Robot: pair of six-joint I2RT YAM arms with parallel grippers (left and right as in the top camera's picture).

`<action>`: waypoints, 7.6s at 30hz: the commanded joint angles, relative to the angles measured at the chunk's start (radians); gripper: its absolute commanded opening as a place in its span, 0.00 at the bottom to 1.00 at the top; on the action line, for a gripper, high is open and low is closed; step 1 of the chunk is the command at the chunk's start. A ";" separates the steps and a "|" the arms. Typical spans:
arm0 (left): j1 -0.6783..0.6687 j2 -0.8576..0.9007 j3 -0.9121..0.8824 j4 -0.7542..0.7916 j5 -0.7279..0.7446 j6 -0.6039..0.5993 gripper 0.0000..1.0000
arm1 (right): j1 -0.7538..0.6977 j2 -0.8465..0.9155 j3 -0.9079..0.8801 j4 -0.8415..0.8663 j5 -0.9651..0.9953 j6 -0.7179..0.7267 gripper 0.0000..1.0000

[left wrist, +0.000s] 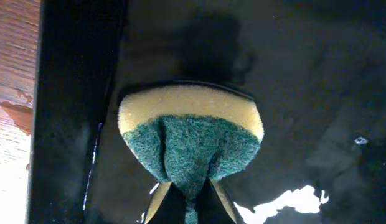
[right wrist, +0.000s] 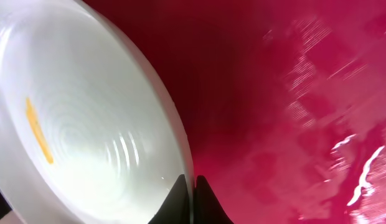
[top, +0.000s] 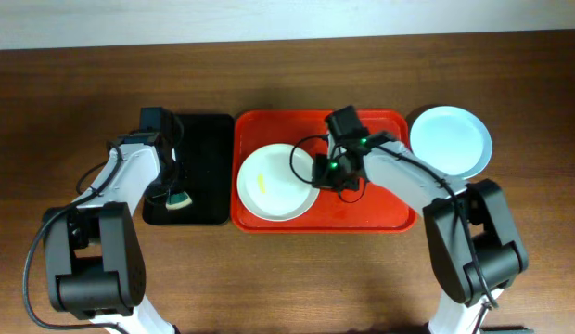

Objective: Clean dirty plates on tray and stack at the side
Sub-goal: 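Hold the stained white plate's rim steady with the right gripper, then carry the sponge with the left gripper over the stained white plate, then scrub the white plate with the sponge while the right gripper holds the rim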

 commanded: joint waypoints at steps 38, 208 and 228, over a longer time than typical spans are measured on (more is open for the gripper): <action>0.000 -0.027 -0.010 -0.001 -0.014 -0.014 0.01 | 0.005 -0.017 0.068 -0.088 0.199 -0.154 0.18; -0.406 0.109 0.161 -0.001 0.113 -0.108 0.00 | 0.027 -0.005 -0.029 0.063 0.067 -0.154 0.04; -0.465 0.220 0.102 0.059 0.201 -0.108 0.00 | 0.027 -0.005 -0.029 0.063 0.067 -0.154 0.04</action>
